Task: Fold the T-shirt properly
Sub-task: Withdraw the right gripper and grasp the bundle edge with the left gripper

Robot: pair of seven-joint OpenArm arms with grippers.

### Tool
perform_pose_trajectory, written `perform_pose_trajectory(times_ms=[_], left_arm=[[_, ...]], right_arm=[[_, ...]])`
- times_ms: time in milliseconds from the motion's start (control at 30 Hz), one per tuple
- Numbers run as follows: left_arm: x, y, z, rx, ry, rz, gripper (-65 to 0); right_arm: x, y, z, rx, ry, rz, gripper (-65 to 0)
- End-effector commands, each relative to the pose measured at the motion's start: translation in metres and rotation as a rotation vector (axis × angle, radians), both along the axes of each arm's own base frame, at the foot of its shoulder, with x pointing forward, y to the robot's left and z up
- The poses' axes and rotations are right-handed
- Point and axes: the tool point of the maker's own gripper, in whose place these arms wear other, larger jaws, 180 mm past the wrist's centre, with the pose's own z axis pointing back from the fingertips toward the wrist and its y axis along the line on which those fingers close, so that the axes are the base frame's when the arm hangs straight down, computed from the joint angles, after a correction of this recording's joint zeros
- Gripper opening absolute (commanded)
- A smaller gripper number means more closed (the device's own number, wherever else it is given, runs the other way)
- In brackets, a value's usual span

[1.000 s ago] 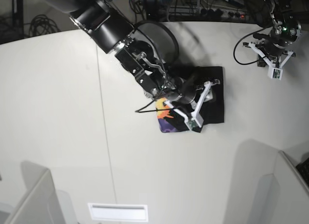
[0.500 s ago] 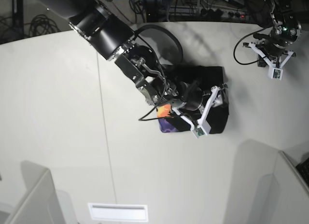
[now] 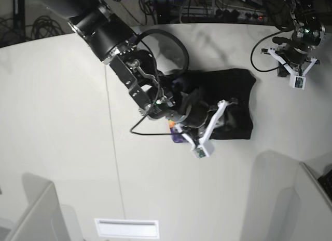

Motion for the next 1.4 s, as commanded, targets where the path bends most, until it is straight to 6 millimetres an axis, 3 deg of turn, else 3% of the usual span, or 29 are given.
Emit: perform_pose_trajectory(times_ms=[0, 33, 233, 400, 467, 533, 667, 833, 1067, 1367], left_arm=[[0.009, 0.003, 0.018, -0.009, -0.065, -0.002, -65.0], [0.011, 0.004, 0.023, -0.041, -0.091, 0.018, -65.0], [0.022, 0.015, 0.059, -0.242, -0.183, 0.111, -64.8], [0.043, 0.006, 0.067, -0.297, -0.183, 0.103, -15.3], [0.05, -0.001, 0.066, -0.334, -0.191, 0.113, 0.0], [0.06, -0.004, 0.064, -0.37, -0.202, 0.122, 0.0], [0.077, -0.035, 0.035, -0.462, -0.127, 0.067, 0.0], [0.086, -0.06, 0.006, -0.561, -0.057, 0.06, 0.0], [0.105, -0.089, -0.01, -0.63, -0.005, 0.023, 0.0], [0.114, -0.115, -0.026, -0.677, 0.068, 0.026, 0.0]], right_arm=[[0.011, -0.001, 0.017, 0.056, -0.027, -0.032, -59.6], [0.016, -0.013, 0.01, 0.061, -0.002, -0.076, -65.0], [0.036, -0.093, -0.027, 0.07, 0.114, -0.319, -65.0], [0.03, -0.119, -0.033, 0.049, 0.114, -0.326, -65.0], [0.027, -0.123, -0.027, 0.074, 0.116, -0.319, -65.0], [0.026, -0.128, -0.027, 0.083, 0.126, -0.314, -65.0], [0.024, -0.139, -0.028, 0.101, 0.152, -0.309, -65.0], [0.017, -0.142, -0.035, 0.099, 0.176, -0.306, -65.0], [0.012, -0.152, -0.035, 0.078, 0.162, -0.309, -65.0], [0.008, -0.188, -0.052, 0.033, 0.165, -0.388, -65.0]])
